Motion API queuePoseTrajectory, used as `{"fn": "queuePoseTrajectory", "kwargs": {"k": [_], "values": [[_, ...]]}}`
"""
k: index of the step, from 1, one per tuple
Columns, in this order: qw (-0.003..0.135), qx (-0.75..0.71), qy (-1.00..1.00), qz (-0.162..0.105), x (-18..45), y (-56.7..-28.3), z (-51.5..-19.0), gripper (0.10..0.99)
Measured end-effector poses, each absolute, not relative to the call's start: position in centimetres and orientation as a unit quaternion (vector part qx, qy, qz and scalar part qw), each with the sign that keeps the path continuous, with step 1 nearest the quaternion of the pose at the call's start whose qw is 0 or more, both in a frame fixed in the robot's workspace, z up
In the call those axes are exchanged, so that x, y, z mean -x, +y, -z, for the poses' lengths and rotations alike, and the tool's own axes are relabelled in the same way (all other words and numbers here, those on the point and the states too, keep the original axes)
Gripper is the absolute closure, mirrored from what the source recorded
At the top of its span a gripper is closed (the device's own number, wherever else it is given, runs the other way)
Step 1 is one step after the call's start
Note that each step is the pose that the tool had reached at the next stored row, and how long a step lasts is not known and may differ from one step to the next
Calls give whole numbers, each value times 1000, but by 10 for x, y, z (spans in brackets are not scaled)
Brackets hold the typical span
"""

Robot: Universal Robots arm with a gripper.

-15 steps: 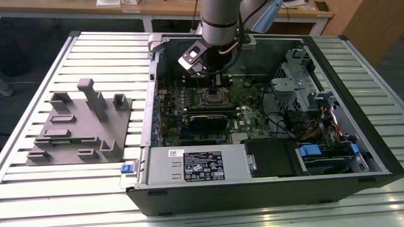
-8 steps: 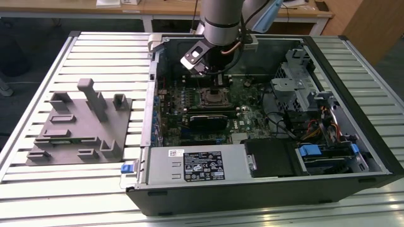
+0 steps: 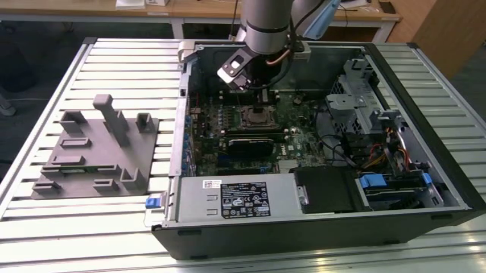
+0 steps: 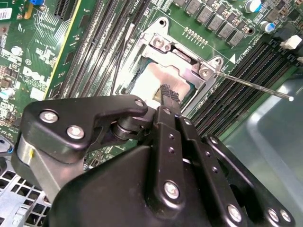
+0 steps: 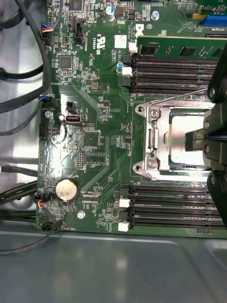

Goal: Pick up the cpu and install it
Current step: 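Install the first cpu locking lever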

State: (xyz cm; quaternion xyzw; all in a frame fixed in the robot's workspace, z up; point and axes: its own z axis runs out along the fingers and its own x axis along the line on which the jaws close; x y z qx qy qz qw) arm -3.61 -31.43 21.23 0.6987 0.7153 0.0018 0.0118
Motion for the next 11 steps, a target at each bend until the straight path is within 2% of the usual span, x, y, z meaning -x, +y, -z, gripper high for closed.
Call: {"fn": "queuePoseTrajectory", "kwargs": {"k": [11], "values": [[12,-699,715,-2,36,-314,-225,980]]}}
